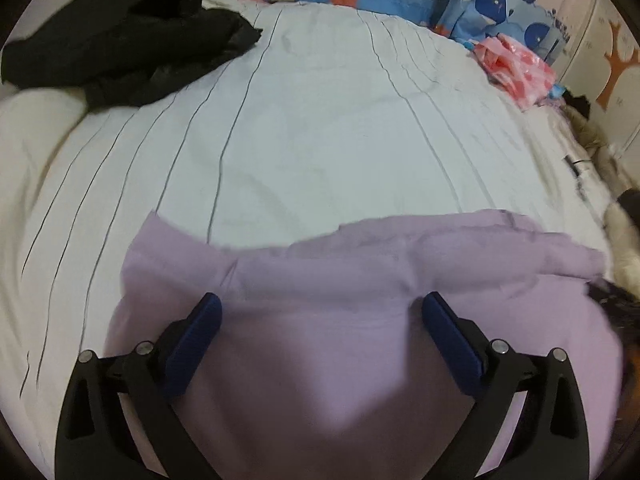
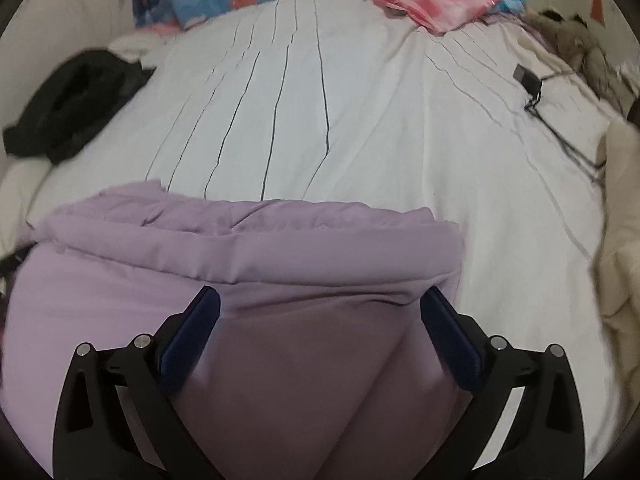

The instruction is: Fold large clothes

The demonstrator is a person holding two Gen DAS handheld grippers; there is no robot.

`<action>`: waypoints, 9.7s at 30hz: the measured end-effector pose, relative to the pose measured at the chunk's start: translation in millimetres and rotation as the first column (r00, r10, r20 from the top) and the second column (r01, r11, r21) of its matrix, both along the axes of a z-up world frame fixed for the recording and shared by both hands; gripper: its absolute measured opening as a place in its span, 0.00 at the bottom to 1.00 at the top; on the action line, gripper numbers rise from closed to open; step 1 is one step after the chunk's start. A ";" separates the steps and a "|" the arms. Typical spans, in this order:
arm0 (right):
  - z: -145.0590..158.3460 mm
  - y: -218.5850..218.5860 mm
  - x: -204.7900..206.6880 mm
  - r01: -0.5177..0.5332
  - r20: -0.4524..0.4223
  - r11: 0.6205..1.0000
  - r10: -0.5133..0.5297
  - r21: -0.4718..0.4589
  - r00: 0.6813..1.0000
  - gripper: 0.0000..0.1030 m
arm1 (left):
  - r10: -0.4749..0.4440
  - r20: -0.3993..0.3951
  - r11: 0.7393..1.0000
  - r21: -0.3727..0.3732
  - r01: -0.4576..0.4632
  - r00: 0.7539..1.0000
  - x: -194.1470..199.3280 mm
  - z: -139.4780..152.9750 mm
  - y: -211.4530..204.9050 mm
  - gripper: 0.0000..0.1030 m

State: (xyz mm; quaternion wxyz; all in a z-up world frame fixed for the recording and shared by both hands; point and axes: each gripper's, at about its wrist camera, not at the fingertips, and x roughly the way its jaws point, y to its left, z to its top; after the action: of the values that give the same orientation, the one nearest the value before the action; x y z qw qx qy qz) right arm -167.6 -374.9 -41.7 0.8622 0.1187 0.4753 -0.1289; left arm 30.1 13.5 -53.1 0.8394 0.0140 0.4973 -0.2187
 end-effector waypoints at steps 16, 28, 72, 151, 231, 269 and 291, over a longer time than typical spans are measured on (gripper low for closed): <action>32.9 184.2 -93.3 -0.383 0.099 0.916 0.395 -0.120 0.913 0.94 | 0.212 -0.348 0.793 -0.485 -0.369 0.913 -202.1 -32.5 226.5 0.91; 11.6 214.1 -81.2 -0.375 0.001 0.909 0.382 -0.180 0.924 0.94 | 0.190 -0.433 0.708 -0.561 -0.428 0.881 -188.5 -54.8 164.4 0.93; 23.6 124.8 -201.7 -0.246 0.325 0.955 0.184 0.163 0.928 0.94 | -0.256 0.158 0.786 -0.541 0.301 0.954 -253.6 122.7 -61.1 0.52; -5.6 119.6 -34.8 -0.264 0.154 0.962 0.250 0.072 0.956 0.93 | -0.114 -0.038 0.975 -0.198 0.104 0.993 -85.2 37.8 43.2 0.93; -3.4 150.2 -42.6 -0.256 -0.003 0.962 0.257 0.098 0.966 0.93 | -0.162 0.216 0.986 -0.001 0.166 0.963 -125.5 62.1 -33.1 0.94; 39.4 141.5 105.4 -0.238 0.081 0.970 0.233 0.052 0.969 0.93 | -0.138 0.366 0.989 0.104 0.107 0.920 -135.2 76.5 14.0 0.94; 0.1 92.1 100.5 -0.203 0.272 0.767 0.038 0.609 0.962 0.94 | -0.148 0.072 0.939 -0.304 0.163 0.986 -43.7 62.4 30.3 0.94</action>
State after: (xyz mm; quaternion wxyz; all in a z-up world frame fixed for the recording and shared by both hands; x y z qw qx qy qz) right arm -67.1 -282.8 -41.6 0.8304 0.3846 0.3880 0.1094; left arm -13.5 43.7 9.3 0.8230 -0.0727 0.4342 -0.3590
